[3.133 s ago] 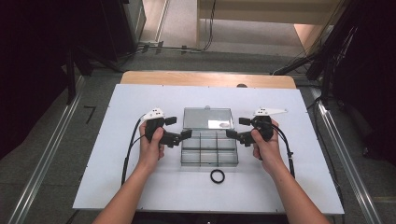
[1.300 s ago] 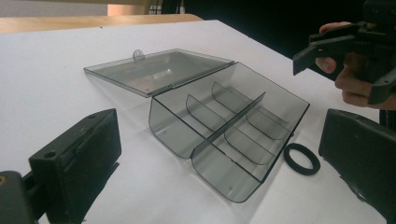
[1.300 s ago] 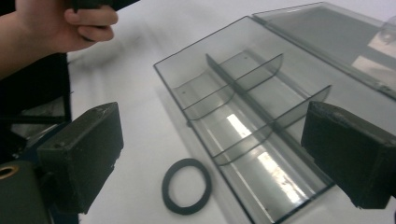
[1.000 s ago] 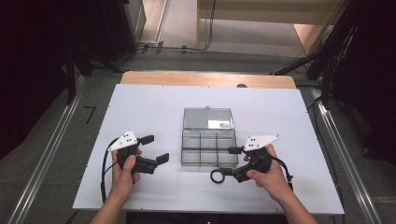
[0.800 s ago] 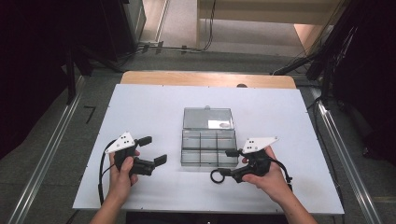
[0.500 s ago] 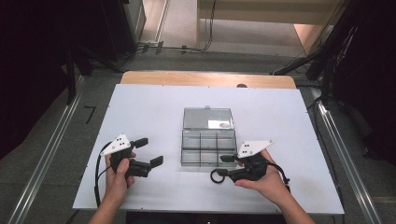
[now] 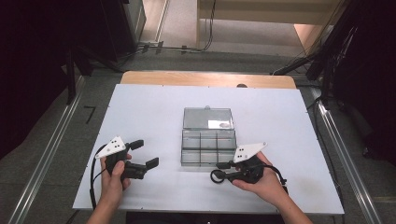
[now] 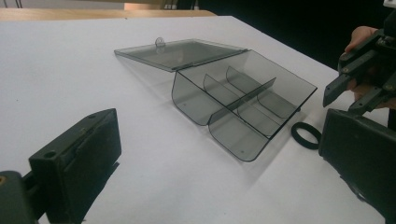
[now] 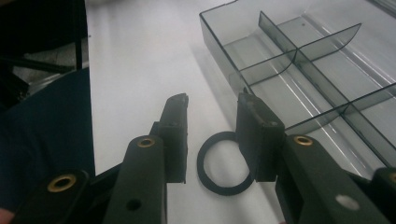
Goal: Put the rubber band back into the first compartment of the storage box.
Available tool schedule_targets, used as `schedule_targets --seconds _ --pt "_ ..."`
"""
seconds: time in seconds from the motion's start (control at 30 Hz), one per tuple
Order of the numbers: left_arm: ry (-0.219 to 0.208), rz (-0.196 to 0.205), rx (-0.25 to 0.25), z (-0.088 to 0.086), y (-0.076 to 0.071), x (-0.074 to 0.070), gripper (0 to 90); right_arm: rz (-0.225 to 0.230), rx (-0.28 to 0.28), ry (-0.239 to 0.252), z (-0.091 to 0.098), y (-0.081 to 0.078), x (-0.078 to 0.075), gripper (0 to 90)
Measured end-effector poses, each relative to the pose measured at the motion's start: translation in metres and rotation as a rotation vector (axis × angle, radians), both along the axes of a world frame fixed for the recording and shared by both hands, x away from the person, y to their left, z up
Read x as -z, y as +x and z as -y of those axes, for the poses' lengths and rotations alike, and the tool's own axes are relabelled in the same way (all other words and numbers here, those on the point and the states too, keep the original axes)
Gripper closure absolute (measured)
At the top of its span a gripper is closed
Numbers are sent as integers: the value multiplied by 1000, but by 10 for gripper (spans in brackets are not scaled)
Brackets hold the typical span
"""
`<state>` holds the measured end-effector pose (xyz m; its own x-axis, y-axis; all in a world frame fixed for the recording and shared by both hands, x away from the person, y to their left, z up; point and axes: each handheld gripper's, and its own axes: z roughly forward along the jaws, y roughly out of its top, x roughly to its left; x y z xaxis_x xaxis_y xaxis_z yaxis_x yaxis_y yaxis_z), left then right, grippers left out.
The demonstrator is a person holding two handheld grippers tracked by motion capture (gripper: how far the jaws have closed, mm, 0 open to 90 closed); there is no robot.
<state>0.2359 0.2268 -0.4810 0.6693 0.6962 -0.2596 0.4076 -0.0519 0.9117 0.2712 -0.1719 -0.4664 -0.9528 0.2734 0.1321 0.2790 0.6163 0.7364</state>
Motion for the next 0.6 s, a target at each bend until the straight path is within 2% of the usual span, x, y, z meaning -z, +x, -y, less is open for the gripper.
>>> schedule_targets --seconds 0.07,0.2,0.6 --pt "-2 0 -2 0 0 1 0 10 -15 -14 -1 -1 2 635" --pt "6 -4 0 1 0 1 0 2 -32 -22 -5 -2 4 648" --pt "6 -5 -2 0 0 2 0 1 -56 -76 -10 -4 12 680"
